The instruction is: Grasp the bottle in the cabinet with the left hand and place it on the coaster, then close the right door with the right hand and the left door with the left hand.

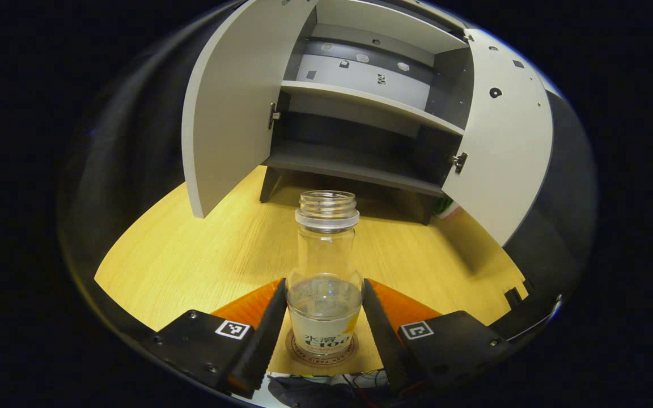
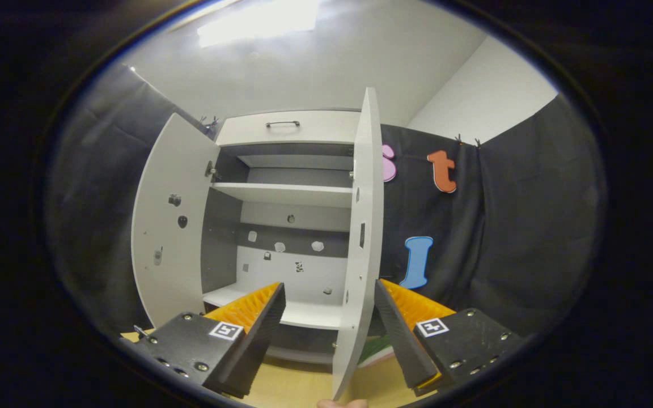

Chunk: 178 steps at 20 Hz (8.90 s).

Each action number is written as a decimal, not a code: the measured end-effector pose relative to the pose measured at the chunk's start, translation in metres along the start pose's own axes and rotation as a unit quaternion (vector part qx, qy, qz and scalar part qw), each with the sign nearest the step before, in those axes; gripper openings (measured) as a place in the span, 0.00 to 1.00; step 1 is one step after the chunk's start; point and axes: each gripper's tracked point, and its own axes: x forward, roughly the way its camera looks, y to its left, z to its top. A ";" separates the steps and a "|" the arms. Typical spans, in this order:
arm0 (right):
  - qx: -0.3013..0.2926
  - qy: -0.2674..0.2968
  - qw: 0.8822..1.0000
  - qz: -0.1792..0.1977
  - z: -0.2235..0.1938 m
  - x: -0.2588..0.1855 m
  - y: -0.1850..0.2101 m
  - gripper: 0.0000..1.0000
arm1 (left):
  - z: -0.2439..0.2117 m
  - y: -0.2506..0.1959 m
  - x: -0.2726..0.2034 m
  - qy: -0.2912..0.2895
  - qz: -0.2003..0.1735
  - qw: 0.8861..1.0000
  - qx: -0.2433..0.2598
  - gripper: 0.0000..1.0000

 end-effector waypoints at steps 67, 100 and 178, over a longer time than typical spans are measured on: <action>0.043 0.113 0.985 -0.124 -0.064 0.051 -0.065 0.92 | 0.301 -0.095 -0.079 -0.174 -0.137 0.973 0.066 0.84; 0.163 0.142 0.974 0.069 -0.080 0.138 0.124 0.98 | 0.322 0.105 -0.160 -0.244 0.091 0.965 -0.002 0.84; 0.135 0.141 0.980 0.037 -0.094 0.114 0.085 0.98 | 0.332 0.095 -0.112 -0.212 0.007 0.977 0.026 0.81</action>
